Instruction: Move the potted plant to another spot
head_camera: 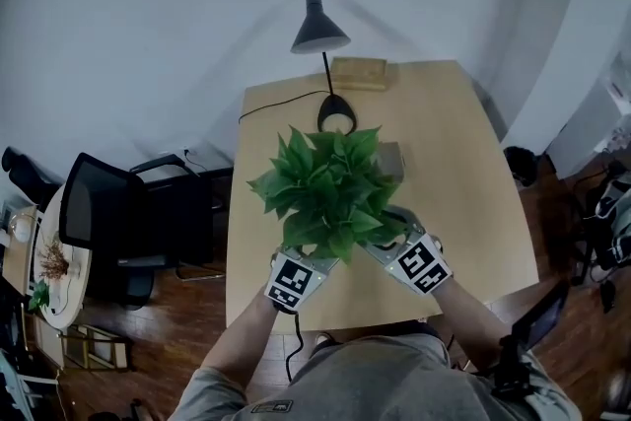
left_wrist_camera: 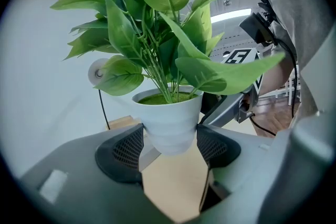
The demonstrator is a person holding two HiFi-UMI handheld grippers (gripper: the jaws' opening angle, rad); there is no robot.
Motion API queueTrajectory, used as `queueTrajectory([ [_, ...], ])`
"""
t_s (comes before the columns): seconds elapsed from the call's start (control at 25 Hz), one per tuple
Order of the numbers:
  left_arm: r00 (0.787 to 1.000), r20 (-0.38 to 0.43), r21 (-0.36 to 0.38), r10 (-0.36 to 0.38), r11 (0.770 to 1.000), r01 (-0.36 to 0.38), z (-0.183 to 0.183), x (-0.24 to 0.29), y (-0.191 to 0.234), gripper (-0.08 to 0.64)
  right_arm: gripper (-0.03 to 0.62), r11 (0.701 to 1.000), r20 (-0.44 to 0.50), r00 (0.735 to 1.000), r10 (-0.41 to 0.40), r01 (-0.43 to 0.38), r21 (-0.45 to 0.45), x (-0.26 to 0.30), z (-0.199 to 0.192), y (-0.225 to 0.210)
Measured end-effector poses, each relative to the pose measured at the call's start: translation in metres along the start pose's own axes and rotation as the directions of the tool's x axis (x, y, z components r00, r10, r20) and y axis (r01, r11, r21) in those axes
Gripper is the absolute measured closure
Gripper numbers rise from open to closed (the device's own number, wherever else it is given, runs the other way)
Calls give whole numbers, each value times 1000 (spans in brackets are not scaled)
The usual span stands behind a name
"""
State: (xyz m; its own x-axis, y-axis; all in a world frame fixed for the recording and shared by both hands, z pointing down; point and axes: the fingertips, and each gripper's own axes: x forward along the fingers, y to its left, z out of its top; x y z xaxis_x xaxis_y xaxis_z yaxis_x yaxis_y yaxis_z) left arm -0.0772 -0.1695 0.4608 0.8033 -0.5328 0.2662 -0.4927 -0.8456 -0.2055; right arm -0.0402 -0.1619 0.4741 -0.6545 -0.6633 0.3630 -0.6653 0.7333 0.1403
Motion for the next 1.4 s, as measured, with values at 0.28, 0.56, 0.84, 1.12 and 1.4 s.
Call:
queueTrajectory([
  [0.28, 999, -31, -22, 34, 999, -35, 34, 94, -51, 249, 310, 999, -11, 999, 47, -47, 12, -67, -42, -79],
  [0.56, 998, -54, -37, 26, 999, -28, 51, 160, -83, 249, 310, 998, -30, 998, 50, -49, 36, -108, -76, -133],
  [0.84, 998, -46, -24, -33, 999, 32, 55, 193, -100, 250, 310, 998, -56, 998, -16, 19, 55, -129, -95, -156],
  [1.12, 994, -18, -18, -110, 994, 109, 60, 215, -106, 250, 310, 993, -100, 991, -88, 96, 75, -139, -105, -174],
  [1.4, 989, -8, -21, -148, 989, 147, 51, 228, -105, 250, 310, 988, -137, 982, -131, 141, 68, -135, -116, -181],
])
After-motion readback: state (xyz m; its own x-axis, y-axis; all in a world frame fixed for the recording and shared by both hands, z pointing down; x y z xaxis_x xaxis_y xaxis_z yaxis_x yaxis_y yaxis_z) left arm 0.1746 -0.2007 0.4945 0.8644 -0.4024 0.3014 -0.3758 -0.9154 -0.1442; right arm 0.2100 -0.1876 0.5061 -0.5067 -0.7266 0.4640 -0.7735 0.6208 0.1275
